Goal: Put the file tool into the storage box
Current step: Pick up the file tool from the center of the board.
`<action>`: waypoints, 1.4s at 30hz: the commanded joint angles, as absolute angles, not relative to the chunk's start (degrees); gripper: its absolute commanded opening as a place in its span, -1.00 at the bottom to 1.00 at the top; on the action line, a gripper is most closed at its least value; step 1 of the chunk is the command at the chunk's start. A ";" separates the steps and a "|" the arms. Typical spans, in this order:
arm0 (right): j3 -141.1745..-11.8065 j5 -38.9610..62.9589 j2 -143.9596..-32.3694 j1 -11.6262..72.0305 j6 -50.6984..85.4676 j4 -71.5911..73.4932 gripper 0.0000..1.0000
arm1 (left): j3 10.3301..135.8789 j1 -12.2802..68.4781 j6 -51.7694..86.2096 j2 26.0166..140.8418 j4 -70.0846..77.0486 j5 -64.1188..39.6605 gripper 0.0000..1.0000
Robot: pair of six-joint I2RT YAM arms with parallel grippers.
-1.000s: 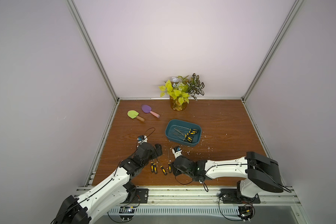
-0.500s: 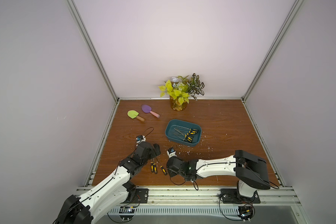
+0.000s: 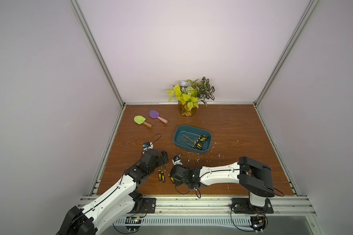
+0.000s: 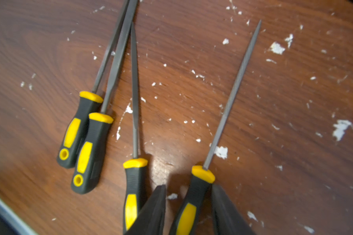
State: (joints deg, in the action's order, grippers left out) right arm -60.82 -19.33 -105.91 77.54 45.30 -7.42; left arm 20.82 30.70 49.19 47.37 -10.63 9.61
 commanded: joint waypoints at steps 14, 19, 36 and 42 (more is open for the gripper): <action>-59.90 -23.25 -104.84 77.87 44.73 -12.75 -0.58 | 26.42 30.06 47.47 47.43 -15.46 10.06 1.00; -58.35 -24.58 -102.32 77.87 43.70 -12.75 -0.70 | 29.27 30.08 47.11 44.82 -18.72 11.42 1.00; -54.64 -21.19 -87.33 74.85 21.14 -7.65 -0.76 | 35.01 30.71 47.56 46.29 -19.42 7.55 1.00; -55.63 -15.32 -83.77 66.46 9.91 -8.73 -0.76 | 37.00 31.99 47.11 48.54 -16.09 5.09 1.00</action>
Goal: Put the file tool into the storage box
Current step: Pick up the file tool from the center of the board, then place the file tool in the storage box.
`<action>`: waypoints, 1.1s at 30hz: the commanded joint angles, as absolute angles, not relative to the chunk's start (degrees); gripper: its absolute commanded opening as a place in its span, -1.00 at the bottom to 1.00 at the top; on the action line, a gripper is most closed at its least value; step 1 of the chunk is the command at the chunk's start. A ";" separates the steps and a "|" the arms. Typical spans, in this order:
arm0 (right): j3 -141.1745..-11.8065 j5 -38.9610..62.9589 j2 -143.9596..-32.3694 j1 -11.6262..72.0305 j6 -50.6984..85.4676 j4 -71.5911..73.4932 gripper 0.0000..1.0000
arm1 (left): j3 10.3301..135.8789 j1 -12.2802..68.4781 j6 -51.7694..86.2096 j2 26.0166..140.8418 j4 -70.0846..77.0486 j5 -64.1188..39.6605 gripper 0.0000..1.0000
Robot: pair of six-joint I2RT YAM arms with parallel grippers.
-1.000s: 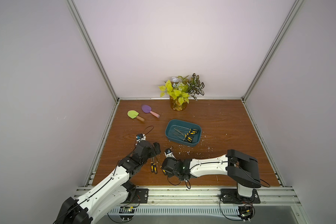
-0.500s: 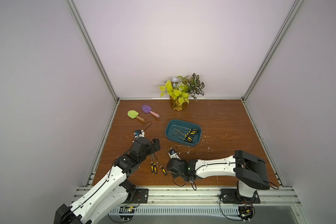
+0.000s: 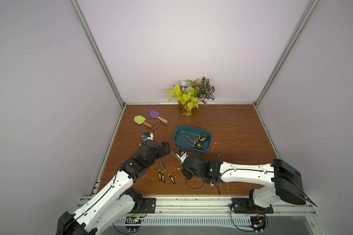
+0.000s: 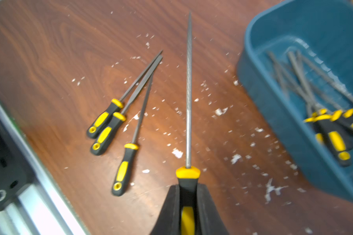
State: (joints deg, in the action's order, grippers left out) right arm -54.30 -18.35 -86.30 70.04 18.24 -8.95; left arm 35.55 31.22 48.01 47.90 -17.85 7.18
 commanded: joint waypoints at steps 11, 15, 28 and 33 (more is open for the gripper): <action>-58.22 -8.09 -84.21 50.28 -6.87 -7.91 -0.79 | 40.06 32.54 47.65 56.34 -6.01 -0.61 1.00; -58.35 -7.28 -86.25 46.20 -9.82 -6.55 -0.81 | 40.87 32.88 47.53 58.93 -4.21 -0.96 1.00; -60.44 -1.76 -92.19 39.58 -18.52 -3.61 -0.84 | 38.96 32.87 46.67 60.48 -2.48 -0.62 1.00; -61.86 -1.08 -95.33 38.12 -21.03 -4.88 -0.84 | 37.97 32.64 46.76 59.44 -2.03 -0.81 1.00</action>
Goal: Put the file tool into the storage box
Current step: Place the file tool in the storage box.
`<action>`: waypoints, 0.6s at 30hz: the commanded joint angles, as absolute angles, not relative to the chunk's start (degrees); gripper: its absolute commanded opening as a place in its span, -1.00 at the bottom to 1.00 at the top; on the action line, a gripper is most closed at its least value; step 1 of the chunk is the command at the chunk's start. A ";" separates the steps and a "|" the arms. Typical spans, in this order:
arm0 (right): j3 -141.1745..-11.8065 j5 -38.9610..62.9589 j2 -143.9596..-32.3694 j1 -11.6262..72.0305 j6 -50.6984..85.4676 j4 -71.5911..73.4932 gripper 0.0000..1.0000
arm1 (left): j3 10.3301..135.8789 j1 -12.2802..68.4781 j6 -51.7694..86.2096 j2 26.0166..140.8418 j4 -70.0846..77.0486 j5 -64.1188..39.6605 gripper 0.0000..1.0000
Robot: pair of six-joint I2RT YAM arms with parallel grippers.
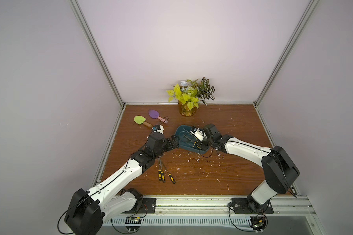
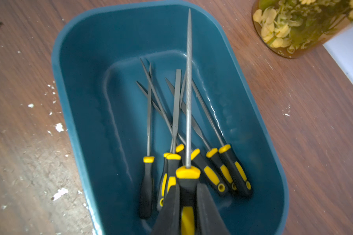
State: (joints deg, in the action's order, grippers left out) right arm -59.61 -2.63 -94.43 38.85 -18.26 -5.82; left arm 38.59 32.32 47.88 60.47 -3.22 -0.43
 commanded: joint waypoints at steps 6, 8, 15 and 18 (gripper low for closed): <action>-65.16 -3.76 -99.38 37.00 -22.23 -6.57 -0.53 | 37.59 32.22 46.72 59.15 -2.32 -1.43 1.00; -66.38 -3.76 -100.32 36.78 -21.66 -6.84 -0.25 | 36.97 32.24 47.10 58.91 -2.07 -1.84 1.00; -66.61 -5.23 -97.42 36.76 -16.91 -4.51 -0.04 | 33.68 32.20 47.99 56.89 -1.94 -1.77 1.00; -66.37 -4.00 -93.60 36.76 -13.25 -4.20 0.02 | 33.10 32.21 47.83 55.76 -3.76 -0.34 1.00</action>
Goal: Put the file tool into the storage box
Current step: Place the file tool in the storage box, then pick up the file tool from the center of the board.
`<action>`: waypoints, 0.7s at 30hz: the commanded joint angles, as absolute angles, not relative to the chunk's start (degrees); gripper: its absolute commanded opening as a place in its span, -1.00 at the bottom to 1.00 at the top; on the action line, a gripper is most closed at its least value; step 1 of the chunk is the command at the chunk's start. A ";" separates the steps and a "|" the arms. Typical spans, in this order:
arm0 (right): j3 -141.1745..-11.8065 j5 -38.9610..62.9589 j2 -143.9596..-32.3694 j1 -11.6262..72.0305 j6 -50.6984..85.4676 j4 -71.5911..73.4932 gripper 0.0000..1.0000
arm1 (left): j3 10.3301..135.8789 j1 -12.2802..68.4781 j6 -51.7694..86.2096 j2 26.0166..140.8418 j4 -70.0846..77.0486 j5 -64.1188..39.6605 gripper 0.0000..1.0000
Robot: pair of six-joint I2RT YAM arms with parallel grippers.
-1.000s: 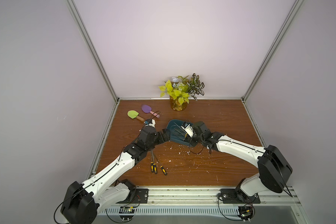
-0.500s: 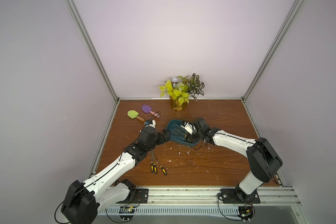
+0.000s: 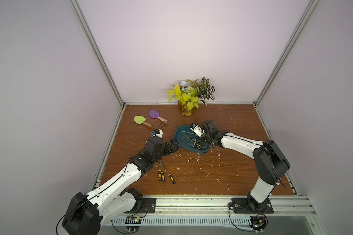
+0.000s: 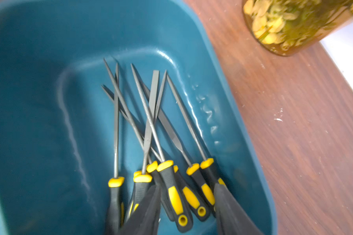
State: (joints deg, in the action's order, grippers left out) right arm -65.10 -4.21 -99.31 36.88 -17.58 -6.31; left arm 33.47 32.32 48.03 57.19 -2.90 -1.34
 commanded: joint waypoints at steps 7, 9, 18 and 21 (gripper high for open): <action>-63.82 2.01 -84.63 37.07 0.57 -6.59 0.04 | 30.85 29.85 46.81 52.92 -5.06 0.78 1.00; -60.33 5.70 -81.10 37.73 5.74 -5.00 0.04 | 30.96 29.54 46.18 52.66 -5.74 1.54 1.00; -40.19 1.76 -68.30 51.39 27.54 11.95 0.04 | 29.85 25.29 45.18 52.48 -6.06 2.34 1.00; -39.33 -1.00 -69.51 55.64 29.91 11.78 0.04 | 29.15 23.48 45.18 51.84 -6.54 2.13 1.00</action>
State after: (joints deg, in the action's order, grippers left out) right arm -38.81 2.37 -69.78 53.34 23.24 6.42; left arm 30.00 25.12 46.30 52.90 -5.02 1.54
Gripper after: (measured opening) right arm 0.521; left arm 0.999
